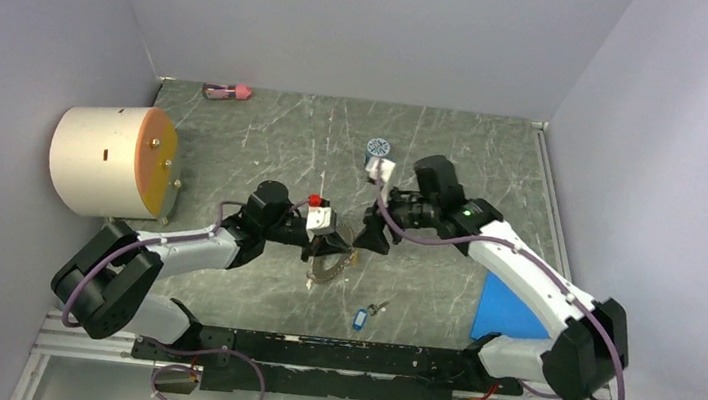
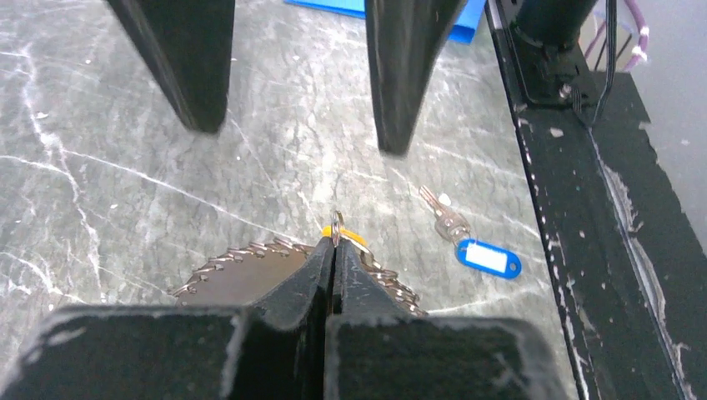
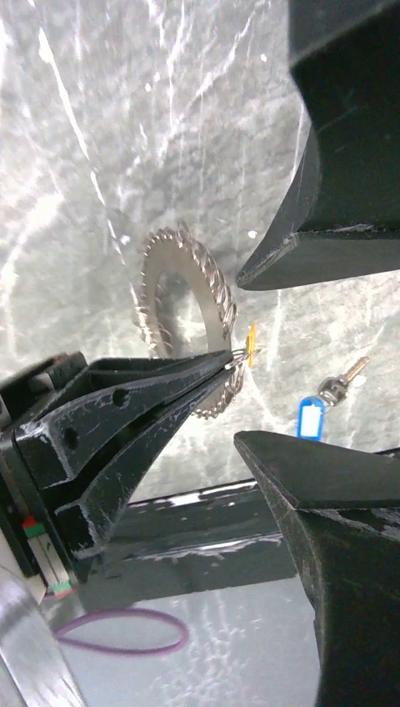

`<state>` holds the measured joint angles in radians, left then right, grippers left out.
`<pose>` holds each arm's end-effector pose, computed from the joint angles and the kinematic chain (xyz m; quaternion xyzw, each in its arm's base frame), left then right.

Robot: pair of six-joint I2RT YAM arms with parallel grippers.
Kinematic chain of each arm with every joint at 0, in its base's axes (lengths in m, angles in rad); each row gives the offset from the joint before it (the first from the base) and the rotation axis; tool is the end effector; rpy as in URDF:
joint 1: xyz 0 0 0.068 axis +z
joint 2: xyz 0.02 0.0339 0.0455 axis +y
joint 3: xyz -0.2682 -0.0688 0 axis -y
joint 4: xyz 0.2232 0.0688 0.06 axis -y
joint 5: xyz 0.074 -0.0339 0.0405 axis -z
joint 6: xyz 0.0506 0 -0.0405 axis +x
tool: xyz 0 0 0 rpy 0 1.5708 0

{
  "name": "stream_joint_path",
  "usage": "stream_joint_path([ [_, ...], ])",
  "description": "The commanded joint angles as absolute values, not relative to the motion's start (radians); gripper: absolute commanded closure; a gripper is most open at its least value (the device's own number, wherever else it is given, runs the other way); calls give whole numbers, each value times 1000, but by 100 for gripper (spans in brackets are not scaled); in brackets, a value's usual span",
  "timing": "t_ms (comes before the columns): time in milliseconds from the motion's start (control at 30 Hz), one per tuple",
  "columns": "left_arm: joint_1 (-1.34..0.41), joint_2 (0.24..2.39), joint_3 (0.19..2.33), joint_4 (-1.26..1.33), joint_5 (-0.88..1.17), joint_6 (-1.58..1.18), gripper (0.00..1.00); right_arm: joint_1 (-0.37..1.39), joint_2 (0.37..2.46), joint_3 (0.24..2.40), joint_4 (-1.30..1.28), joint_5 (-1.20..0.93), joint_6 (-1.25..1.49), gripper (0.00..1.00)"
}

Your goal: Put the keys on the keyring

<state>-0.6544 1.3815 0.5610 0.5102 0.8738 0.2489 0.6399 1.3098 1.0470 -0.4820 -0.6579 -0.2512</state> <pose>0.1882 -0.1933 0.2220 0.5438 0.5498 -0.4424 0.4542 0.1947 0.1835 0.2953 -0.4906 0.7263 0.3637 0.3155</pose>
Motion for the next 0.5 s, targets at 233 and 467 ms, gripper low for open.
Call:
stream_joint_path([
  [233, -568, 1344, 447, 1123, 867, -127, 97, 515, 1178, 855, -54, -995, -34, 35],
  [467, -498, 1422, 377, 1511, 912, -337, 97, 512, 1195, 819, 116, -1110, 57, 47],
])
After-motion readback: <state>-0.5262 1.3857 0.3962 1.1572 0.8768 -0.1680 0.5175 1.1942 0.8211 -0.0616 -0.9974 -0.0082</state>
